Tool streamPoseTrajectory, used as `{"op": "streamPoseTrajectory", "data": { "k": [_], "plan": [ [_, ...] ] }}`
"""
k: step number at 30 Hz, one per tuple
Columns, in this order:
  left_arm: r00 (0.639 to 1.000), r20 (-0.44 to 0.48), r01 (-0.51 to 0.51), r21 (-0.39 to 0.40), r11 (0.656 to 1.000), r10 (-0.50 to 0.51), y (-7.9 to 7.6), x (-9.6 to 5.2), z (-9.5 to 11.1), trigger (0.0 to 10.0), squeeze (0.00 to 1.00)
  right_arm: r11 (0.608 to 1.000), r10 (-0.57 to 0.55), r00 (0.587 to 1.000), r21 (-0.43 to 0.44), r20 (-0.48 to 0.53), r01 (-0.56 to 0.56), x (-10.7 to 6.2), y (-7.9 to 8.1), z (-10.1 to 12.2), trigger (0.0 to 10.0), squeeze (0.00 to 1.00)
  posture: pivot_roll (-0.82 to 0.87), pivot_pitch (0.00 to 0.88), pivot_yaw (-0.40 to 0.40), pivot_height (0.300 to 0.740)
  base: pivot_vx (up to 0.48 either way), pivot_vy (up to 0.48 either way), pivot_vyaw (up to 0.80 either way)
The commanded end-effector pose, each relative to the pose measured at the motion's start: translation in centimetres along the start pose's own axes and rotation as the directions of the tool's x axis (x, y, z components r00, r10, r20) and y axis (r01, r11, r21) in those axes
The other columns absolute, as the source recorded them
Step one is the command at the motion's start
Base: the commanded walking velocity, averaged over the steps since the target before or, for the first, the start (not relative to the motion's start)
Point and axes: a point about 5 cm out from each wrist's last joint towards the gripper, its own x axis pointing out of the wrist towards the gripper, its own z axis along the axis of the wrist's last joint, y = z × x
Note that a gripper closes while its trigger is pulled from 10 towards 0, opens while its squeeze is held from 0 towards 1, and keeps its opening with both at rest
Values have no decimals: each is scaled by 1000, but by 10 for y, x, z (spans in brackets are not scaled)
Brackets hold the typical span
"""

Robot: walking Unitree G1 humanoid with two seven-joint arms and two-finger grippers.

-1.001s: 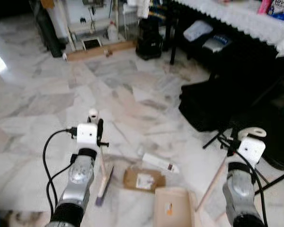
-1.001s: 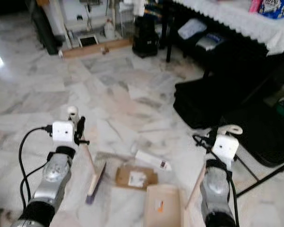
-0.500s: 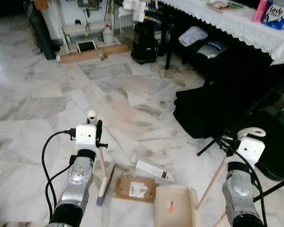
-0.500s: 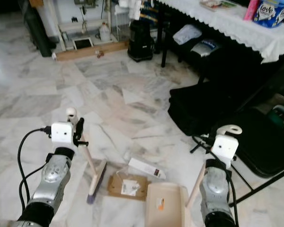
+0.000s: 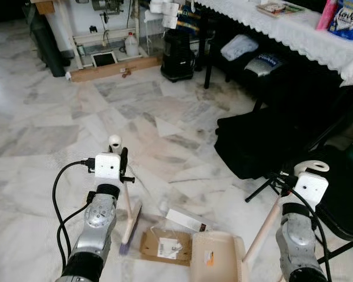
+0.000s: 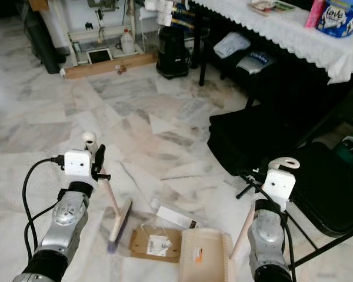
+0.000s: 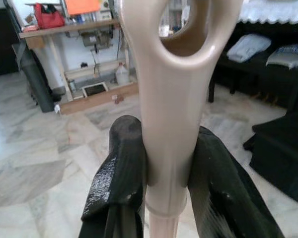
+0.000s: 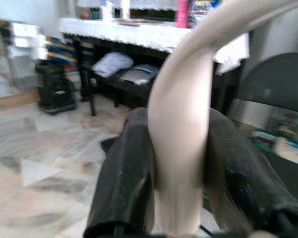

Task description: Sweep floor

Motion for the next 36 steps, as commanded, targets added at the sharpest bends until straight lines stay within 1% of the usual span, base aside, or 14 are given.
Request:
{"op": "streamPoseTrajectory", "data": {
  "k": [1, 5, 16, 18, 21, 23, 24, 25, 27, 30, 36],
  "plan": [
    [999, 41, 1, 4, 1000, -1, 0, 4, 8, 10000, 0, 1000, -23, 1000, 9, 21, 23, 2, -6, 4, 10000, 0, -26, 92, 5, 740, 307, 0, 0],
    [999, 39, 1, 5, 1000, -1, -1, 4, 7, 10000, 0, 1000, -22, 1000, 7, 19, 22, 1, -6, 3, 10000, 0, -26, 97, 5, 740, 306, 0, 0],
    [999, 44, -2, 4, 1000, 1, 1, 4, 8, 10000, 0, 1000, -26, 1000, -5, 11, 26, -6, -11, -1, 10000, 0, -28, 107, 8, 740, 0, 0, 0],
    [999, 43, 0, 4, 1000, 0, 1, 3, 8, 10000, 0, 1000, -22, 1000, -9, 5, 22, -12, -12, -4, 10000, 0, -30, 111, 7, 740, 0, 0, 0],
    [999, 43, 1, 4, 1000, -1, 1, 3, 8, 10000, 0, 1000, -21, 1000, -9, 3, 21, -14, -13, -5, 10000, 0, -30, 111, 7, 740, 0, 0, 0],
    [999, 43, 2, 3, 1000, -2, 0, 2, 8, 10000, 0, 1000, -16, 1000, -11, 2, 16, -19, -15, -6, 10000, 0, -32, 114, 6, 740, 0, 0, 0],
    [999, 43, 2, 3, 1000, -2, 0, 2, 8, 10000, 0, 1000, -16, 1000, -11, 2, 16, -19, -15, -6, 10000, 0, -32, 114, 6, 740, 0, 0, 0],
    [999, 44, 3, 1, 1000, -3, 0, 2, 8, 10000, 0, 1000, -9, 1000, -12, 2, 9, -24, -17, -7, 10000, 0, -34, 115, 5, 740, 0, 0, 0],
    [999, 43, 5, 0, 1000, -5, 0, 1, 7, 10000, 0, 1000, 4, 1000, -11, 1, -4, -27, -18, -6, 10000, 0, -36, 114, 4, 740, 0, 0, 0],
    [999, 43, 8, -2, 1000, -8, -1, 1, 7, 10000, 0, 1000, 17, 1000, -11, -1, -17, -30, -20, -6, 10000, 0, -41, 113, 5, 740, 0, 0, 0],
    [999, 43, 17, -7, 1000, -16, -4, 1, 7, 10000, 0, 997, 69, 997, -26, -39, -70, -35, -24, -10, 10000, 0, -44, 108, 2, 740, 0, 0, 0]
  ]
}}
